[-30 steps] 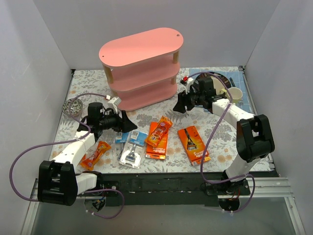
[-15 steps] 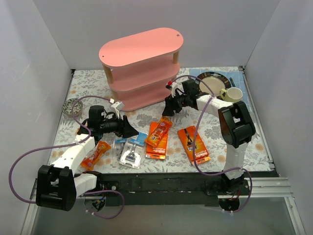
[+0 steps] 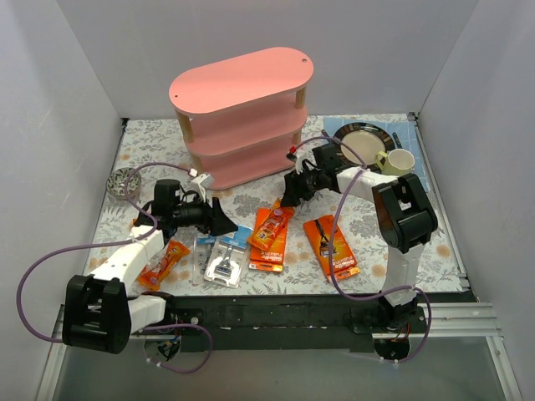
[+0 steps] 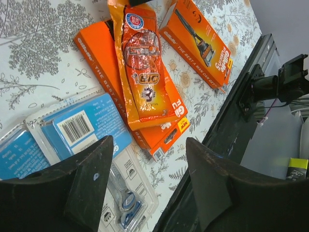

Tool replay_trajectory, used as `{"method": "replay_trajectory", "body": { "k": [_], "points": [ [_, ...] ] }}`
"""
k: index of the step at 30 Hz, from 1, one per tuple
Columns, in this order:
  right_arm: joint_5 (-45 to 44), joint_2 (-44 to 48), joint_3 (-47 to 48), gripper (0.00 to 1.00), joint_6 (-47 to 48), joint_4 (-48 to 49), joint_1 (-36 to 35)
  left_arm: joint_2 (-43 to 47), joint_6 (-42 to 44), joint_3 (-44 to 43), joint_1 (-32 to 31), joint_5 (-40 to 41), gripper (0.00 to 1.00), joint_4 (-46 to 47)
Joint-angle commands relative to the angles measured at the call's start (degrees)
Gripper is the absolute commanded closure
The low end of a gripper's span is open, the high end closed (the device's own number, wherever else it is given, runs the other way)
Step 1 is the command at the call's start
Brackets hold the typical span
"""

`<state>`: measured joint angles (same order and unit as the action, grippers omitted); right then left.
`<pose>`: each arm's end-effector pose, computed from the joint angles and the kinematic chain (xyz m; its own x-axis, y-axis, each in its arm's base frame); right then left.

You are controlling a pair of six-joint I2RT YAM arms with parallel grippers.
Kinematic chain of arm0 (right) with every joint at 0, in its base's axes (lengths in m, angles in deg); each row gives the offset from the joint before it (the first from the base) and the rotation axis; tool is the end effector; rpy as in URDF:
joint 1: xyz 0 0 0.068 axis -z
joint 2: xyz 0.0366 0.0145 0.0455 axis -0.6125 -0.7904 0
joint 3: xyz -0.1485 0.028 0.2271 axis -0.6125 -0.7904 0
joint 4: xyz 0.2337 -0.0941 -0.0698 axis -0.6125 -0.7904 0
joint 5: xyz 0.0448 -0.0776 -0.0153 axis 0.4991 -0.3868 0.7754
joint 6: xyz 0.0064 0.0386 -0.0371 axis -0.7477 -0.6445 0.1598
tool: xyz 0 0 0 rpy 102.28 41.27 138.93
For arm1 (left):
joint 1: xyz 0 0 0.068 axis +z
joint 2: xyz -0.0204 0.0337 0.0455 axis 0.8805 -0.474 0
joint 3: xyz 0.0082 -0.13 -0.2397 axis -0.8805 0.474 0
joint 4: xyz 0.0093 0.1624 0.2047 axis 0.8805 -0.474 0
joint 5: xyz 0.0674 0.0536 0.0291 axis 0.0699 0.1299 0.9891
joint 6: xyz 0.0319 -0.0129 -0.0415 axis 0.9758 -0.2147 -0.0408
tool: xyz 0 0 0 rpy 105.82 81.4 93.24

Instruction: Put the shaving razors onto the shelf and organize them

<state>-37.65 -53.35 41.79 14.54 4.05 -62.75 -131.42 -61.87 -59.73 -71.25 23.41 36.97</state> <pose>0.3675 0.1951 0.1657 -0.5986 -0.3504 -0.7203 -0.7661 0.5132 0.3870 0.2168 -0.0644 0.2132 -0.9442 -0.3004 -0.1350 -0.0176 0.4552 -0.8902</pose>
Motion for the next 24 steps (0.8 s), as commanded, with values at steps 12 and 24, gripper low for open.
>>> {"method": "replay_trajectory", "body": {
  "k": [12,24],
  "points": [
    [-15.9,29.4,-17.4,0.3,-4.0,-20.9,18.1,-11.1,-7.1,-10.6,-16.1,4.5,0.31,10.9],
    [-11.0,34.4,-24.8,0.29,-5.6,-22.8,22.1,-34.9,-23.4,-23.4,-37.4,12.0,0.32,23.1]
  ]
}}
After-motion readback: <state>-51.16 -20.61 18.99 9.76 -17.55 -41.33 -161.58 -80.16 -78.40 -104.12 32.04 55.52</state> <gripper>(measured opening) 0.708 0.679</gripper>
